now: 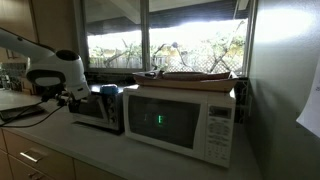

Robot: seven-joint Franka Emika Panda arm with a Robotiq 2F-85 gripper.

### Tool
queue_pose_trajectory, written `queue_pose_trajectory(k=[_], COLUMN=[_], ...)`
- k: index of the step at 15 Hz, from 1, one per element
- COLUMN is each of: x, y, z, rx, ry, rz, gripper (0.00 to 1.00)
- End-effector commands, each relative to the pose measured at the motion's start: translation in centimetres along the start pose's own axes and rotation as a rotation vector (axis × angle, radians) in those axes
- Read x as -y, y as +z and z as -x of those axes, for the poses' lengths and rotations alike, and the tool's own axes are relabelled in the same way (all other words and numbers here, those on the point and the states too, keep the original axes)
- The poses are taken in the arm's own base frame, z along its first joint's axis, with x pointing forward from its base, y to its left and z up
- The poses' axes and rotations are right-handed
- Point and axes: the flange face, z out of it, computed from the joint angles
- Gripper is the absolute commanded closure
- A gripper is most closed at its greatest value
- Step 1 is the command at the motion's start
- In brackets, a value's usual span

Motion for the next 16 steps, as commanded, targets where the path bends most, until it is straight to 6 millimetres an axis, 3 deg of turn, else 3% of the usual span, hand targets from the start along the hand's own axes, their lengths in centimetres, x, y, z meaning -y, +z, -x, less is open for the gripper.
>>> queue_pose_trajectory(k=[1, 8, 12, 16], x=[-1.1, -2.9, -3.7, -4.1], y=[-0.8, -3.1, -2.9, -2.9], z=[-0.7, -0.6, -1.0, -2.2], rx=[-0.020, 0.061, 0.162, 0.141], ry=[0.053, 0.089, 0.131, 0.156], rz=[0.055, 0.078, 0.107, 0.102], gripper=[0.00, 0.00, 0.00, 0.00])
